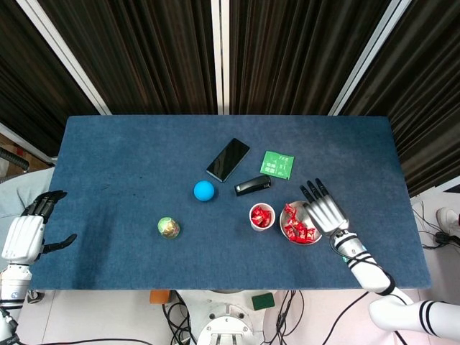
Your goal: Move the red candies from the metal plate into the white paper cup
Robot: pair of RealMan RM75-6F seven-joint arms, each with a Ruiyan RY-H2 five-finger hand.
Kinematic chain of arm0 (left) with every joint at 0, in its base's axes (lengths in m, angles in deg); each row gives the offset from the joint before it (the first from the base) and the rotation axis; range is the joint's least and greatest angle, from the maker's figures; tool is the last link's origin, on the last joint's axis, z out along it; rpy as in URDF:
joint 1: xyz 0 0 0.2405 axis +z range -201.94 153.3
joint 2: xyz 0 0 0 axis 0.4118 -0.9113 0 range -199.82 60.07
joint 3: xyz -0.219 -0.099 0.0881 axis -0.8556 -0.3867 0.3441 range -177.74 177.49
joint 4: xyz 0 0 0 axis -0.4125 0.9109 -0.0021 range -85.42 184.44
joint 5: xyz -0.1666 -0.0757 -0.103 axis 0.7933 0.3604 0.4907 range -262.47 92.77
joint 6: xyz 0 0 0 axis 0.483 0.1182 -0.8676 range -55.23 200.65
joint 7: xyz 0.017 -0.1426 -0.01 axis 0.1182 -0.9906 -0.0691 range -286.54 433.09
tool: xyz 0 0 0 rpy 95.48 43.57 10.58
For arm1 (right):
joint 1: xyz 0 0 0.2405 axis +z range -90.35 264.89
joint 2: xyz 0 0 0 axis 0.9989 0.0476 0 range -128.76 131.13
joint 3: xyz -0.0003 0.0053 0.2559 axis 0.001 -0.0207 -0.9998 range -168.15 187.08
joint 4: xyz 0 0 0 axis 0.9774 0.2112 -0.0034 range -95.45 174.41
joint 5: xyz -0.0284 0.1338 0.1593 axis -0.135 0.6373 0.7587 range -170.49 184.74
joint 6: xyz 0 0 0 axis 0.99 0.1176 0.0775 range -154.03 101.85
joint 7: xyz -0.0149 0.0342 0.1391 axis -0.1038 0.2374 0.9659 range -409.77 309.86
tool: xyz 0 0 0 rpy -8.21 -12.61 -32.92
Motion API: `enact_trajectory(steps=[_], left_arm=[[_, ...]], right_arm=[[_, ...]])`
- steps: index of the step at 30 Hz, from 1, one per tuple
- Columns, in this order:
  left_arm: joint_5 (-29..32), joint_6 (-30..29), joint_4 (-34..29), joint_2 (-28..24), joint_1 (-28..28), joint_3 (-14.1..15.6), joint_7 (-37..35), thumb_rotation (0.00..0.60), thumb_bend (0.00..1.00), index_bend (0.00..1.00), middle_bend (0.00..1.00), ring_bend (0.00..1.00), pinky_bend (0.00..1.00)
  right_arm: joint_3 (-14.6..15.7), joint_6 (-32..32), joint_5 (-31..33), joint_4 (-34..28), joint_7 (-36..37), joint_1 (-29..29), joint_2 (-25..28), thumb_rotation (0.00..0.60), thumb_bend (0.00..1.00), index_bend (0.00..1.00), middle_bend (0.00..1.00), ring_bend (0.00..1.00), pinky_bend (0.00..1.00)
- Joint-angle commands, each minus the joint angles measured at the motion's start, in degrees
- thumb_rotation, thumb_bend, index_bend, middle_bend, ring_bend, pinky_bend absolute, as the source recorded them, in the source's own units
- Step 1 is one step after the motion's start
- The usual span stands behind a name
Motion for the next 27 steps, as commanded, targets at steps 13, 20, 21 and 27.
enact_trajectory(steps=[13, 20, 21, 27], left_arm=[[0.2, -0.3, 0.0, 0.0, 0.2, -0.1, -0.2, 0.6, 0.12, 0.17, 0.14, 0.1, 0.24], [0.2, -0.4, 0.4, -0.1, 0.3, -0.2, -0.6, 0.6, 0.12, 0.17, 0.14, 0.1, 0.24], [0.2, -0.4, 0.4, -0.1, 0.3, -0.2, -0.7, 0.6, 0.12, 0.17, 0.14, 0.1, 0.24], [0.2, -0.6, 0.5, -0.2, 0.4, -0.2, -0.9, 0.6, 0.12, 0.17, 0.14, 0.1, 0.24]], right_arm=[[-4.4, 2.1, -7.5, -8.5, -1.2, 3.4, 0.8, 0.6, 0.3, 0.56, 0.06, 0.0, 0.0], [-4.7, 0.8, -7.9, -9.0, -1.8, 4.6, -1.2, 0.6, 0.3, 0.56, 0.06, 0.0, 0.0], [-4.7, 0.6, -8.0, -9.0, -1.8, 4.7, -1.5, 0.6, 0.3, 0.56, 0.06, 0.0, 0.0], [-4.7, -0.1, -8.4, -8.1, -1.0, 5.3, -2.9, 0.6, 0.29, 0.55, 0.06, 0.0, 0.0]])
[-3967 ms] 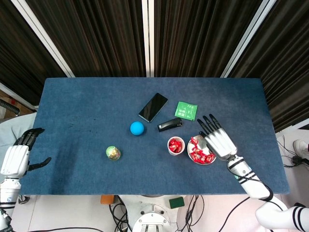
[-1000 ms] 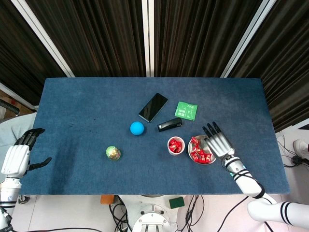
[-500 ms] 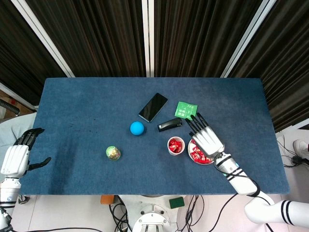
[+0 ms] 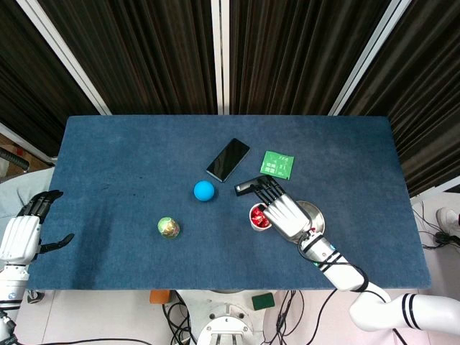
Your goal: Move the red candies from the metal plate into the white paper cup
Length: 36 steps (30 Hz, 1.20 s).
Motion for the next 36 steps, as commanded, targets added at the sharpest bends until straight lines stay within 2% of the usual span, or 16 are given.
enact_trajectory(steps=[1, 11, 23, 36], left_arm=[[0.0, 0.0, 0.0, 0.0, 0.0, 0.0, 0.0, 0.6, 0.12, 0.17, 0.14, 0.1, 0.24], [0.0, 0.0, 0.1, -0.1, 0.1, 0.0, -0.2, 0.6, 0.12, 0.17, 0.14, 0.1, 0.24], [0.0, 0.1, 0.3, 0.0, 0.1, 0.0, -0.3, 0.6, 0.12, 0.17, 0.14, 0.1, 0.24], [0.1, 0.1, 0.4, 0.1, 0.1, 0.0, -0.3, 0.6, 0.12, 0.17, 0.14, 0.1, 0.24]], right_arm=[[-0.1, -0.3, -0.2, 0.5, 0.5, 0.3, -0.6, 0.6, 0.29, 0.54, 0.06, 0.0, 0.0], [-0.8, -1.7, 0.2, 3.3, 2.0, 1.5, -3.1, 0.6, 0.29, 0.5, 0.05, 0.0, 0.0], [-0.6, -1.7, 0.4, 3.7, 2.3, 1.6, -3.3, 0.6, 0.28, 0.43, 0.05, 0.0, 0.0], [0.2, -2.2, 0.2, 4.4, 2.3, 1.7, -3.6, 0.6, 0.28, 0.43, 0.05, 0.0, 0.0]])
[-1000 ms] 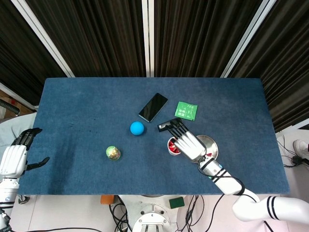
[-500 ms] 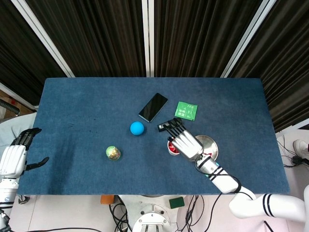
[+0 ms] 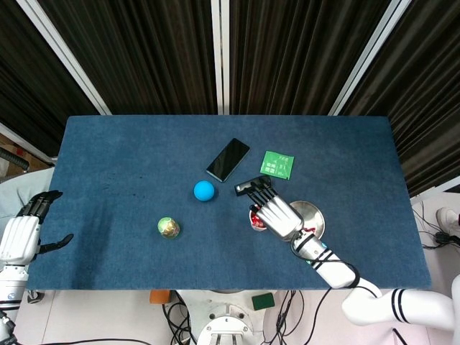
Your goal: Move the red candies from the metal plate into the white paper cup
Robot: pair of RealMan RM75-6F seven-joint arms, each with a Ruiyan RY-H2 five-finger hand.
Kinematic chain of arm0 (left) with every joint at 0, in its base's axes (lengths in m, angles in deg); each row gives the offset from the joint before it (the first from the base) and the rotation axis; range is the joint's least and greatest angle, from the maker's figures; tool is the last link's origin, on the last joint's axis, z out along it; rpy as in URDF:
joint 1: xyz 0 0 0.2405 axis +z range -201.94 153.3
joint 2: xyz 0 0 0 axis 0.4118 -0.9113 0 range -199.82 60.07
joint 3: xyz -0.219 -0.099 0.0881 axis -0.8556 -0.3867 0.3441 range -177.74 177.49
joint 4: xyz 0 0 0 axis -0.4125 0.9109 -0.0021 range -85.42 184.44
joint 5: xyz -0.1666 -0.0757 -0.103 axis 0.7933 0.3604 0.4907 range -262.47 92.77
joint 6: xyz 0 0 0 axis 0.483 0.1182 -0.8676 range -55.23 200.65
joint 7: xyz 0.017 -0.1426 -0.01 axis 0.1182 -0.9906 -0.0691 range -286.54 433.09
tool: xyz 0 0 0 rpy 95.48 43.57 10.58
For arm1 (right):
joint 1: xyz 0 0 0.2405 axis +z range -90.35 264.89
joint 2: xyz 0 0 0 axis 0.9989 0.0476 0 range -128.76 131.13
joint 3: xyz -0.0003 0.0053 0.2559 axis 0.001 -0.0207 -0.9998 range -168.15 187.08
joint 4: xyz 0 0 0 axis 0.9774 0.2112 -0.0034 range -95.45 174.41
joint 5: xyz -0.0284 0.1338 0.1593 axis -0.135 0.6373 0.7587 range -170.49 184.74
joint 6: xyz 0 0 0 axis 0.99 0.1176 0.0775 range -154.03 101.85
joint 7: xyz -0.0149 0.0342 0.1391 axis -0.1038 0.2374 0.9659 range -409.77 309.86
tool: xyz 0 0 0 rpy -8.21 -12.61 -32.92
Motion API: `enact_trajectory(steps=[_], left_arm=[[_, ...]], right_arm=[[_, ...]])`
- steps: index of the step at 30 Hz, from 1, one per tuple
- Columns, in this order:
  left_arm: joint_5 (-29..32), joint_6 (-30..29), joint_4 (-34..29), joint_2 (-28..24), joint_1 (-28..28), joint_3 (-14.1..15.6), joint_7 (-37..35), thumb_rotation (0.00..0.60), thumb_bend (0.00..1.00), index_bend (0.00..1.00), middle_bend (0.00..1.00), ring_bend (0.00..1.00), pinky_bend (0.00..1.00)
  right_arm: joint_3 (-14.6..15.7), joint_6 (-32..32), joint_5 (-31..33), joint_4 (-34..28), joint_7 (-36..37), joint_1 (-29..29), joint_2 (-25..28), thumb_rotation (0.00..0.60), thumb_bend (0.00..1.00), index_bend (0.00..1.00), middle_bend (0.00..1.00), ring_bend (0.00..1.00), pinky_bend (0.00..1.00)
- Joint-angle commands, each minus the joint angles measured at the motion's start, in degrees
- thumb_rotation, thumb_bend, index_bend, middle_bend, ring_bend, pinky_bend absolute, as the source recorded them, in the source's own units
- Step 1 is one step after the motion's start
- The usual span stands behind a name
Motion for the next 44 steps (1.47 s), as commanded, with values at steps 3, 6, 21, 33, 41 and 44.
enact_trajectory(steps=[3, 6, 21, 33, 41, 44], left_arm=[[0.0, 0.0, 0.1, 0.0, 0.0, 0.0, -0.1, 0.6, 0.12, 0.17, 0.14, 0.1, 0.24], [0.0, 0.0, 0.1, 0.0, 0.0, 0.0, -0.2, 0.6, 0.12, 0.17, 0.14, 0.1, 0.24], [-0.4, -0.9, -0.7, -0.4, 0.3, -0.1, 0.4, 0.6, 0.12, 0.17, 0.14, 0.1, 0.24], [-2.4, -5.6, -3.7, -1.7, 2.1, 0.1, 4.0, 0.6, 0.12, 0.16, 0.14, 0.1, 0.24], [-5.8, -5.5, -3.9, -3.9, 4.4, 4.8, 10.5, 0.6, 0.1, 0.15, 0.13, 0.06, 0.22], [-7.2, -5.8, -3.8, -4.4, 5.2, 6.3, 12.0, 0.6, 0.09, 0.14, 0.11, 0.05, 0.21]], right_arm=[[0.0, 0.1, 0.0, 0.0, -0.1, 0.0, -0.1, 0.6, 0.28, 0.43, 0.05, 0.0, 0.0], [-0.1, 0.6, -0.3, -0.3, 0.1, -0.1, 0.2, 0.6, 0.28, 0.43, 0.05, 0.0, 0.0], [2.1, 18.1, -6.1, -4.4, 10.7, -12.4, 13.6, 0.6, 0.28, 0.25, 0.04, 0.0, 0.0], [7.8, 29.4, -0.1, 10.4, 34.2, -31.7, 16.0, 0.6, 0.27, 0.0, 0.0, 0.0, 0.0], [8.4, 29.4, 0.3, 15.7, 40.8, -36.7, 15.0, 0.6, 0.27, 0.0, 0.0, 0.0, 0.0], [7.9, 29.5, -0.4, 16.7, 42.2, -37.4, 15.1, 0.6, 0.27, 0.0, 0.0, 0.0, 0.0]])
